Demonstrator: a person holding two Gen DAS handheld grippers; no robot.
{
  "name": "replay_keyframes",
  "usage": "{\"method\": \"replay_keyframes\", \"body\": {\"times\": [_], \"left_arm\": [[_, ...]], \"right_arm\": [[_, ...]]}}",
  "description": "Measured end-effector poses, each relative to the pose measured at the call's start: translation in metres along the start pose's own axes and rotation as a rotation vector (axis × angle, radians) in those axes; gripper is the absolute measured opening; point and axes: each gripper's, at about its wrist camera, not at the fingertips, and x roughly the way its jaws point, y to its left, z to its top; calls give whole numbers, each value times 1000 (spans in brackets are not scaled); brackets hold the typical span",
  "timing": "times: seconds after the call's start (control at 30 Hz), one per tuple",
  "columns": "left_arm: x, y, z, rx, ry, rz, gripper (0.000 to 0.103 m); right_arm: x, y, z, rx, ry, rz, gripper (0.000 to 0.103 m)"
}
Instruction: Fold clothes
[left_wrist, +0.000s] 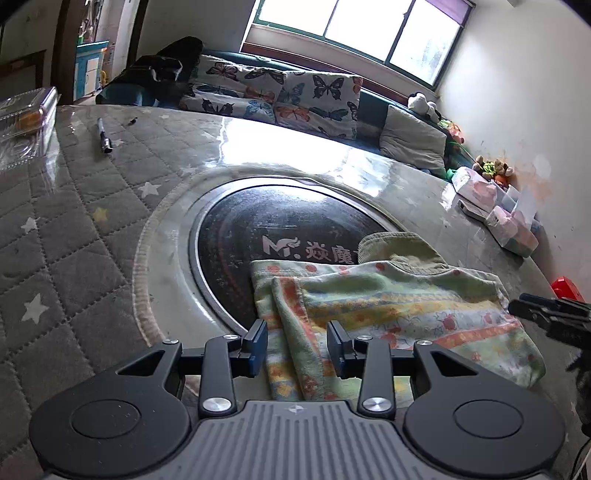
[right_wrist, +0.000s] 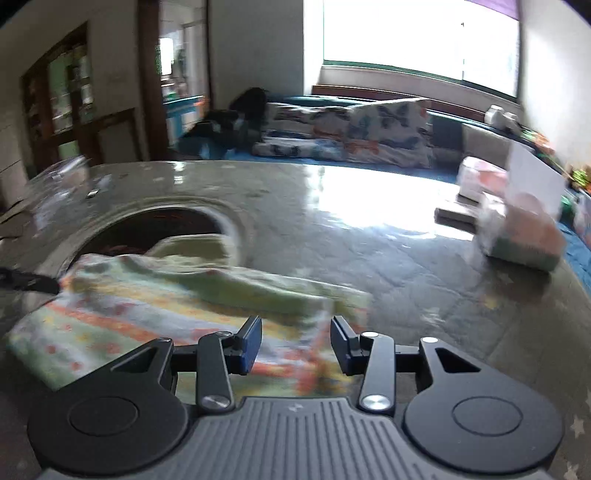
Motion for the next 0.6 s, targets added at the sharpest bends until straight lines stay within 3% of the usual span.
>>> {"method": "replay_keyframes", "body": {"times": [0.37,0.6], "left_arm": [[-20,19,-2,-66,-17,21,38],[-25,30,-5,-114,-7,14,38]], "right_arm": [[-20,113,1,-311,3,275,41],[-17,177,-1,-481,23,386,40]]}}
